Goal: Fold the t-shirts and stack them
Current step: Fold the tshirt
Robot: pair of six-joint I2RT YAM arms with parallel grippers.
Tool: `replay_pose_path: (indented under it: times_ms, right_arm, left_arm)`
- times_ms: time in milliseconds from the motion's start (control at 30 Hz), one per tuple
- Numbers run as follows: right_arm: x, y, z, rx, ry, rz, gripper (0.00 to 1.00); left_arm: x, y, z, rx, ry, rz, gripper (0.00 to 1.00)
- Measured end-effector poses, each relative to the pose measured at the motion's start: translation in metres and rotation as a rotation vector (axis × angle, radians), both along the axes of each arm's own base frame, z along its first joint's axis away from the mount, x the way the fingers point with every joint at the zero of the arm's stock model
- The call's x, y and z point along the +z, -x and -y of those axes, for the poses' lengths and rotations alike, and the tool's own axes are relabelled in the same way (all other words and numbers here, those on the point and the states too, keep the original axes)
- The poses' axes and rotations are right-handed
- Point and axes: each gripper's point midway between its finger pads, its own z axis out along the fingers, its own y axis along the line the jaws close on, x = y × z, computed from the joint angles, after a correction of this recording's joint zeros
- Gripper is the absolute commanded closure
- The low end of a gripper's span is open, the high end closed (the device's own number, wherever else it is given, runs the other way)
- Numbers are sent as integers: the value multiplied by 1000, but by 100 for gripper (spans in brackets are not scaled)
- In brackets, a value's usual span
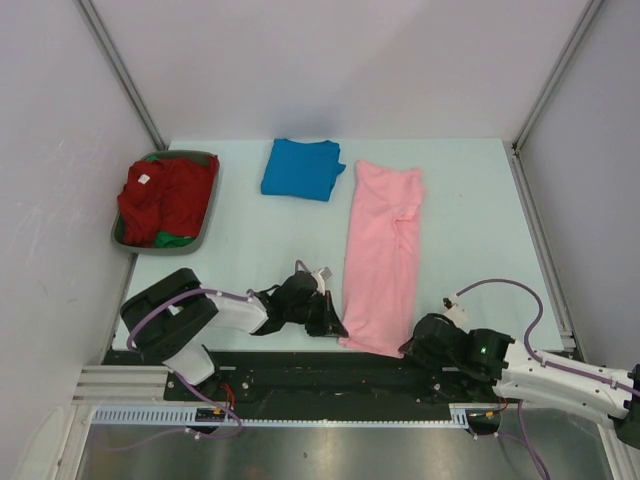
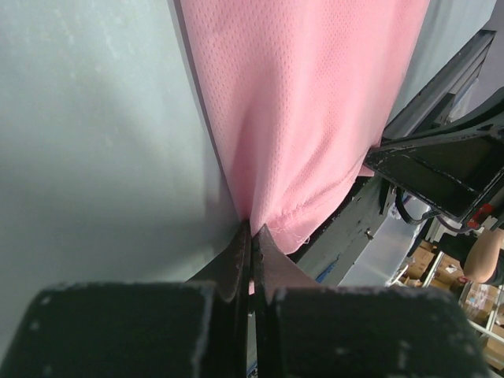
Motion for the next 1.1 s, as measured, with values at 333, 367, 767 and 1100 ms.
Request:
replay_pose_path:
  times_ms: [333,367,767,1100]
  right_arm:
    - [10,-9,-3,-30,-12,38,100]
    - [13,-10,-4,-26,-11,45,100]
    - [72,-19,-24,51,-22,201,100]
    - [111,-38,-26,47,-1,329,100]
  left_arm:
    - [2,13,-12,-6,-5,19,100]
    - [3,16,-12,-10,-11,26,100]
    - [38,29,-9,-37,-30,128,100]
    - [94,-32,6,37,7,257,100]
